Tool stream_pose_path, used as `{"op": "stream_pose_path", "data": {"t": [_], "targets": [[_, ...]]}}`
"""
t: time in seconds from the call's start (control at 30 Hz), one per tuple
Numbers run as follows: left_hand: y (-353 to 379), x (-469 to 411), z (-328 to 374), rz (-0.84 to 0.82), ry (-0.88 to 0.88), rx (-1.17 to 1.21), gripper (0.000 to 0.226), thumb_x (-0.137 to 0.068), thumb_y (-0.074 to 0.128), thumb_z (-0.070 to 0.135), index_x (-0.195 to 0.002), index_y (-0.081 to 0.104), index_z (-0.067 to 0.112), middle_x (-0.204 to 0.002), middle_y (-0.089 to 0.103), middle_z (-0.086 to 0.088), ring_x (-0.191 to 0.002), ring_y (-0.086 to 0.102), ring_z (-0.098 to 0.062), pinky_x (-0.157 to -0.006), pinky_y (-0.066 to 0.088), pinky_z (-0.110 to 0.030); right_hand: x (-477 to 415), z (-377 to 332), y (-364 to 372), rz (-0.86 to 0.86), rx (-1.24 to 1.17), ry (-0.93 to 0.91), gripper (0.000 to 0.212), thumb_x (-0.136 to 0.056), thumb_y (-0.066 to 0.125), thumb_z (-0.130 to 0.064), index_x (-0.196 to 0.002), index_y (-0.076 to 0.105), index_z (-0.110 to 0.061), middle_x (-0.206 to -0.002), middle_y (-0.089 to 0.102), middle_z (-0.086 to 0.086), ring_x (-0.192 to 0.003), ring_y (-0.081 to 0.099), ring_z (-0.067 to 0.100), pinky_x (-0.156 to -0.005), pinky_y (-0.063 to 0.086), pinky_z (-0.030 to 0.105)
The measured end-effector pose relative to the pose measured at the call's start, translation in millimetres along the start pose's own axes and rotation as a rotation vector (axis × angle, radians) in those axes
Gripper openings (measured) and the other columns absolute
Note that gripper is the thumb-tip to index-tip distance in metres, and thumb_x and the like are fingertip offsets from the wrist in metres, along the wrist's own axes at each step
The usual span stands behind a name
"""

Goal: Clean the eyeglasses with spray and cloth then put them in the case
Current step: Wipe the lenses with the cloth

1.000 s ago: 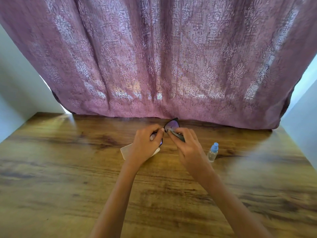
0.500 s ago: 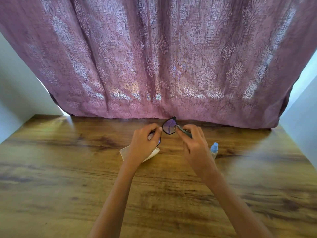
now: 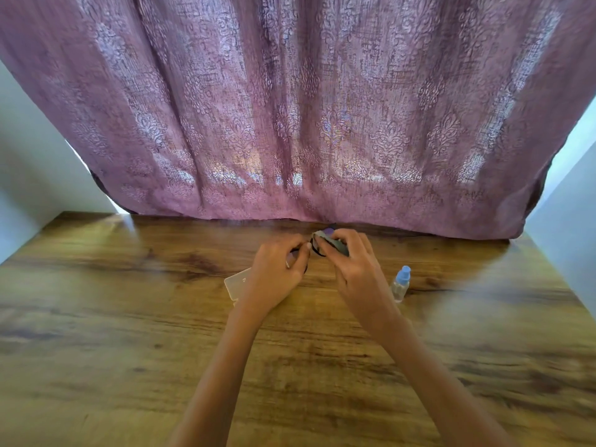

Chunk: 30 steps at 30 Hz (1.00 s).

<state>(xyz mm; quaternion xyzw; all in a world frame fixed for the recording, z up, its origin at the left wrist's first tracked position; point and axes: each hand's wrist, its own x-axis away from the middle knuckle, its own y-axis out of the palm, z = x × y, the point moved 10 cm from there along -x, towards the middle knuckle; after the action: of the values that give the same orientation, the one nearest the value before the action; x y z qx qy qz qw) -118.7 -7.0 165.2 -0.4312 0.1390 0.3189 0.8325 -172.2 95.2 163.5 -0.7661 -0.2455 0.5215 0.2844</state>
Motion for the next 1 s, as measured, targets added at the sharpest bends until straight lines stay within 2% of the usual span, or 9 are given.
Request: {"op": "stream_pose_path", "data": {"t": [0.17,0.3,0.43,0.6,0.7,0.83,1.0], "targets": [[-4.9,1.5,-3.1,0.033,-0.016,-0.004,0.026,-0.090,0.050,0.019,-0.066,0.054,0.010,-0.058,0.049,0.007,-0.056,0.046,-0.011,-0.053,0.031,-0.019,-3.4,17.2,-2.1,0.002,0.049,0.077,0.041,-0.083,0.060,0.012,-0.123,0.060,0.001,-0.110,0.054,0.016,-0.097,0.051,0.028,-0.079,0.051,0.031],[-9.9,2.1,-10.4,0.065,-0.053,0.012,0.029,-0.090,0.050,0.019,-0.065,0.055,0.005,-0.055,0.051,0.002,-0.058,0.047,-0.016,-0.051,0.029,-0.014,2.0,14.8,-2.1,0.010,0.037,0.070,0.040,-0.084,0.058,0.011,-0.122,0.060,0.002,-0.108,0.056,0.015,-0.096,0.052,0.027,-0.082,0.049,0.030],[-10.3,1.3,-16.3,0.068,-0.062,0.019,0.030,-0.091,0.051,0.022,-0.068,0.058,0.004,-0.056,0.054,-0.005,-0.059,0.049,-0.020,-0.052,0.030,-0.018,11.1,2.2,4.5,-0.003,-0.009,0.029,0.041,-0.082,0.060,0.014,-0.121,0.061,0.002,-0.109,0.056,0.015,-0.098,0.049,0.023,-0.084,0.049,0.028],[-4.9,1.3,-16.1,0.041,-0.035,0.029,0.034,-0.092,0.046,0.029,-0.071,0.058,0.005,-0.059,0.055,-0.005,-0.057,0.051,-0.017,-0.055,0.039,-0.032,8.9,-8.9,10.4,-0.032,-0.033,-0.002,0.040,-0.085,0.055,0.012,-0.123,0.060,0.000,-0.113,0.055,0.015,-0.101,0.051,0.025,-0.083,0.052,0.031],[-7.0,1.6,-13.2,0.049,-0.021,0.028,0.030,-0.092,0.048,0.025,-0.071,0.059,0.007,-0.059,0.057,-0.001,-0.057,0.052,-0.015,-0.055,0.040,-0.031,2.2,-3.9,9.2,-0.018,-0.030,0.014,0.043,-0.082,0.056,0.014,-0.123,0.060,0.000,-0.111,0.056,0.017,-0.100,0.052,0.028,-0.081,0.052,0.033],[-8.1,2.0,-10.4,0.055,-0.019,0.016,0.028,-0.092,0.048,0.024,-0.071,0.059,0.009,-0.060,0.057,0.002,-0.058,0.051,-0.013,-0.056,0.038,-0.028,-1.4,6.2,3.3,0.011,0.001,0.054,0.041,-0.089,0.037,-0.003,-0.124,0.059,-0.001,-0.109,0.053,0.014,-0.097,0.047,0.023,-0.081,0.046,0.026],[-8.4,3.3,-15.4,0.066,-0.036,0.010,0.029,-0.092,0.049,0.022,-0.070,0.058,0.006,-0.059,0.055,-0.003,-0.057,0.050,-0.017,-0.055,0.038,-0.034,3.8,13.5,1.6,0.030,0.016,0.090,0.035,-0.091,0.045,0.001,-0.123,0.059,0.002,-0.108,0.054,0.014,-0.097,0.048,0.023,-0.085,0.044,0.023]]}}
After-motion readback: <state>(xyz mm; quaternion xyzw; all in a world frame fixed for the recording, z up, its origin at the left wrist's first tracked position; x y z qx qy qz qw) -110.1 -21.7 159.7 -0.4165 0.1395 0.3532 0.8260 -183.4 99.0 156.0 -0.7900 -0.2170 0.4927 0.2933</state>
